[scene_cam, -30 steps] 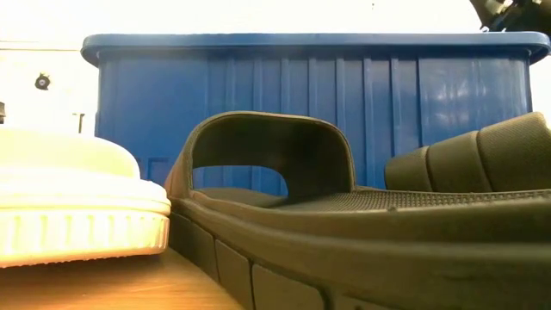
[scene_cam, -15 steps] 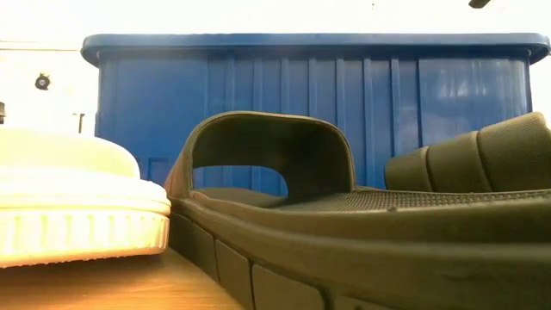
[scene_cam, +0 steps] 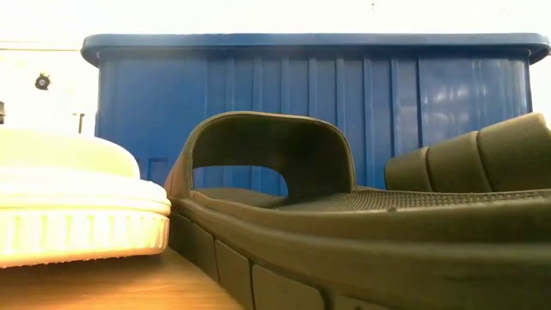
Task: Pick and place slides into bin
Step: Put the black slide into the blue bin
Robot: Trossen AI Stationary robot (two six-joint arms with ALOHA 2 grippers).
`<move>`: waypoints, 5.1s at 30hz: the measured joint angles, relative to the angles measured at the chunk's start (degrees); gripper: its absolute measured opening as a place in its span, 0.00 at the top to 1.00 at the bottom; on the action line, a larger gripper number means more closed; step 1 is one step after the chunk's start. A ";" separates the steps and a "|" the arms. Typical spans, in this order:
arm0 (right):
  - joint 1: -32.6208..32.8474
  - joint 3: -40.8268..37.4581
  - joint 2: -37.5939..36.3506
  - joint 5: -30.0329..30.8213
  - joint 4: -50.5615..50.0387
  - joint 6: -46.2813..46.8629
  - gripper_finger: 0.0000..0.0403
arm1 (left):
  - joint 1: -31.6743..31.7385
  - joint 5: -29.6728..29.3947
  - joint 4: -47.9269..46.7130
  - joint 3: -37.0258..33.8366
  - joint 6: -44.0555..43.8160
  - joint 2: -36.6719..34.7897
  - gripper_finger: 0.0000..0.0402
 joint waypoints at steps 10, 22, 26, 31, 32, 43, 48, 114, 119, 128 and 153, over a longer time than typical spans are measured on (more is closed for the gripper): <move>0.00 11.32 10.88 -0.02 -14.07 3.80 0.55 | 0.37 -0.02 -12.95 -0.24 0.44 -7.85 0.97; 2.60 22.47 26.34 0.00 -13.78 4.12 0.57 | 0.06 0.13 -23.53 -0.37 -0.03 -14.57 0.97; 5.32 25.16 30.61 0.17 -14.11 3.61 0.57 | 0.04 0.17 -25.36 -0.91 0.01 -16.17 0.97; 8.45 28.70 34.89 1.96 -13.95 3.56 0.58 | 0.04 0.17 -25.59 -1.09 0.00 -16.76 0.97; 8.99 29.45 35.78 2.03 -13.89 3.51 0.58 | 0.03 0.17 -25.86 -1.09 0.00 -16.84 0.97; 14.48 36.42 44.21 2.08 -16.49 2.38 0.58 | -0.02 0.21 -29.91 -1.09 0.04 -16.87 0.97; 16.10 39.30 48.39 2.23 -21.75 3.72 0.58 | -0.02 0.20 -29.83 -1.09 0.04 -16.88 0.97; 26.26 57.82 95.64 28.80 -49.37 -11.18 0.58 | -0.02 0.17 -29.79 -1.11 0.52 -11.05 0.97; 26.64 57.79 96.78 30.38 -48.38 -10.25 0.58 | -0.02 0.17 -29.67 -1.11 0.48 -10.77 0.97; 26.75 57.22 100.32 35.71 -47.15 -10.54 0.58 | -0.02 0.17 -29.81 -1.11 0.07 -10.47 0.97; 26.40 57.25 100.83 40.41 -47.22 -5.56 0.96 | -0.02 0.02 -29.77 -1.11 0.24 -10.63 0.97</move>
